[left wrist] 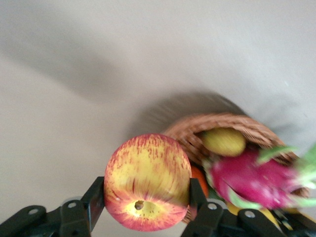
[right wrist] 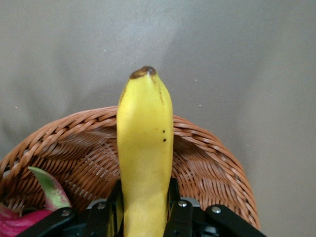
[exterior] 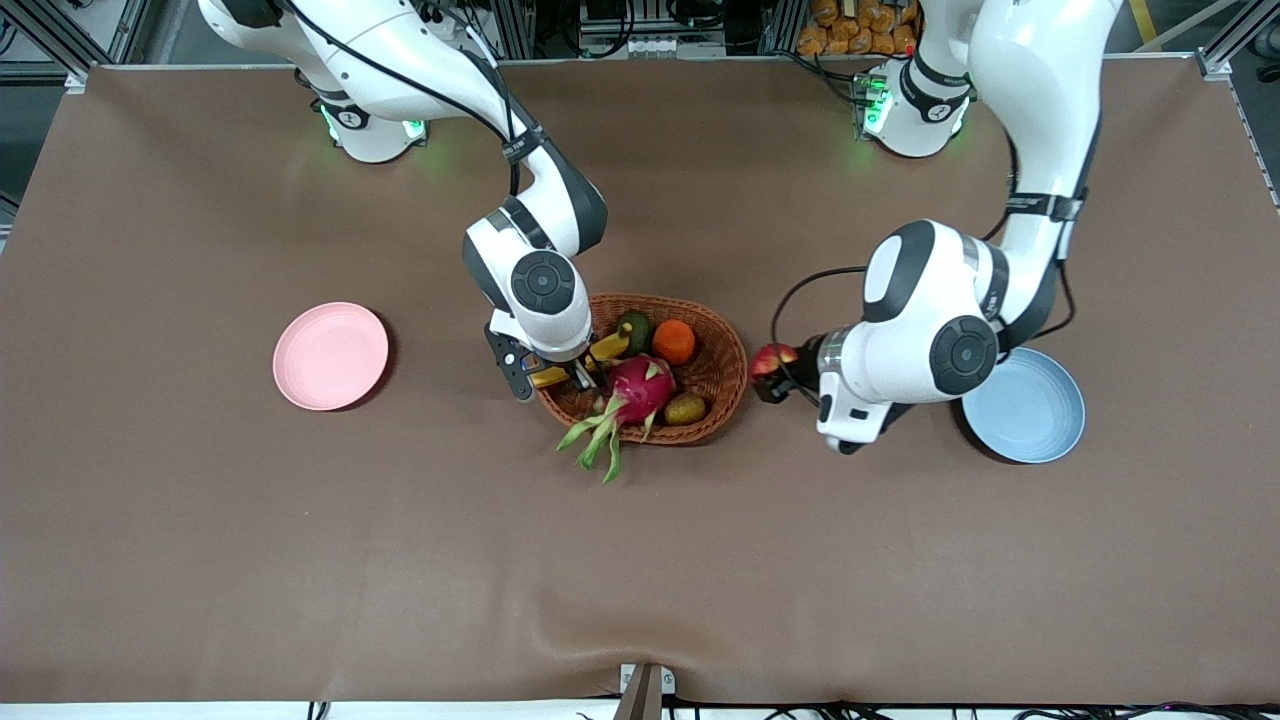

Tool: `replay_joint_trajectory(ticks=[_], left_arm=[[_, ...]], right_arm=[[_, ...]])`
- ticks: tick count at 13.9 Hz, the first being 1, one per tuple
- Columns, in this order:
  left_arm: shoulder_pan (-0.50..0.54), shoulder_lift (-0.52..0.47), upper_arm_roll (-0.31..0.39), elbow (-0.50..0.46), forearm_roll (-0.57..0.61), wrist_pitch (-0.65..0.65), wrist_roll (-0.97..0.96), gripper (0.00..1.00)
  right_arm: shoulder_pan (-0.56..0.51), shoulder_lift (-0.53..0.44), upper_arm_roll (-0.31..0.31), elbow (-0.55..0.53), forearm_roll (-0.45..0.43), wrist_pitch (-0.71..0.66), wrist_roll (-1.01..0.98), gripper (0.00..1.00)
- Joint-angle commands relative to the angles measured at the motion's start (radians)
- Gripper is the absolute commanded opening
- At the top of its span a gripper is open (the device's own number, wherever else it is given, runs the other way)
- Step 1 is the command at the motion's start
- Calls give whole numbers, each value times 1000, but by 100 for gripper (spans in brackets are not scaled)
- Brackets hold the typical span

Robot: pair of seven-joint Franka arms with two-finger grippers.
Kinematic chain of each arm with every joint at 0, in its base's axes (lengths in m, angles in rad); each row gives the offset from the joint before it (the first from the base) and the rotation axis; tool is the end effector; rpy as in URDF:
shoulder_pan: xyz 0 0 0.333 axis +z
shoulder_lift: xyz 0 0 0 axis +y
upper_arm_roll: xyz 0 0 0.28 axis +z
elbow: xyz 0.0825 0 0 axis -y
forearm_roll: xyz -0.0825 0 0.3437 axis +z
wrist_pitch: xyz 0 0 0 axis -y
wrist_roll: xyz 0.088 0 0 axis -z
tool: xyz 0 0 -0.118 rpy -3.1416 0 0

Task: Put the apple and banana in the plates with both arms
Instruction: 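Close the right gripper on the banana while the left gripper grasps the apple, then carry the banana to the pink plate while the left gripper carries the apple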

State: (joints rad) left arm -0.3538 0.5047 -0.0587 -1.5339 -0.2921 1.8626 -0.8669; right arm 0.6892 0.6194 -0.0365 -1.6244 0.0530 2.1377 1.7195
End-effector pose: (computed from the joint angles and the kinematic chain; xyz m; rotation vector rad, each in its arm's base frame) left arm 0.5591 -0.2674 0.3297 2.8478 0.8323 -0.4785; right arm 0.4935 0.3835 0.2369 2.6071 -1.5840 -0.0911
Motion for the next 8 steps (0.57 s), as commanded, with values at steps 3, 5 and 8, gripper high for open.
replay_joint_trajectory(ticks=[3, 5, 8], left_arm=[[105, -83, -3, -26, 151, -71, 249, 33], [198, -92, -3, -31, 151, -71, 443, 33], [327, -84, -3, -35, 180, -66, 675, 34]], right_arm=[[-32, -72, -2, 86, 45, -211, -4, 0], [-51, -108, -3, 90, 53, -261, -33, 0], [-124, -174, -3, 92, 76, -369, -156, 0]])
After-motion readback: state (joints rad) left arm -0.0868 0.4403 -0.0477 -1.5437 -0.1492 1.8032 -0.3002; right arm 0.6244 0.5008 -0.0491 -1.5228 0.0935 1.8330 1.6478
